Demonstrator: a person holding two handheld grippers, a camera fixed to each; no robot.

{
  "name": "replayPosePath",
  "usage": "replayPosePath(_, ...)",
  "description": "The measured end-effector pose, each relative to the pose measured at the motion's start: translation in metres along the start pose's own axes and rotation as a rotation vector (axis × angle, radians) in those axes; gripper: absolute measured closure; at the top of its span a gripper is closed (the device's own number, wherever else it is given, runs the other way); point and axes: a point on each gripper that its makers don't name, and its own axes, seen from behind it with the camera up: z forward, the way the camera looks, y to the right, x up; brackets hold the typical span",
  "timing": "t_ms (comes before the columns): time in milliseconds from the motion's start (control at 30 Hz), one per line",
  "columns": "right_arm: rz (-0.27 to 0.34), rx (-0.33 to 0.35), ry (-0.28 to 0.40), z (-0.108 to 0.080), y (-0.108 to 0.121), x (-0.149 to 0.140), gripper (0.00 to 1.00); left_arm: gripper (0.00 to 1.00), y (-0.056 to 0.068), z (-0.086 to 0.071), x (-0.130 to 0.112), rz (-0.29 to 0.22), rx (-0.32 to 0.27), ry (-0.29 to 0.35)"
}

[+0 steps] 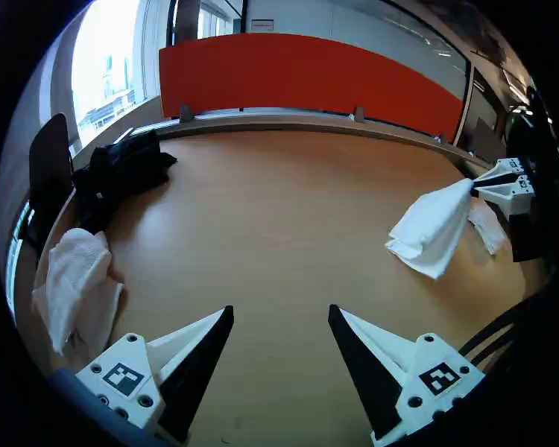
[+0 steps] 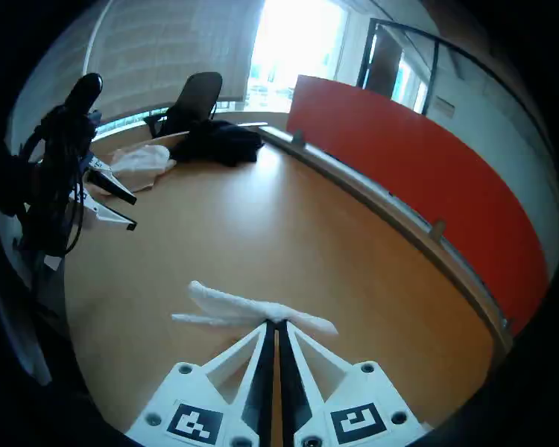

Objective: Fold towel

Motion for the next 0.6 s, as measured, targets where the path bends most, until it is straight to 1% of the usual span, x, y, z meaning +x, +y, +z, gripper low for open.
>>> replayPosePath(167, -0.008, -0.027, 0.033, -0.009, 0.013, 0.02, 0.97, 0.06, 0.001, -0.002, 0.004, 0.005, -0.003, 0.009)
replayPosePath(267, -0.008, -0.041, 0.04, -0.014, 0.02, 0.024, 0.97, 0.06, 0.001, -0.002, 0.006, 0.006, -0.005, 0.012)
replayPosePath(600, 0.016, -0.077, 0.042, -0.028, 0.038, 0.022, 0.97, 0.06, 0.005, -0.001, 0.007, 0.012, -0.015, 0.016)
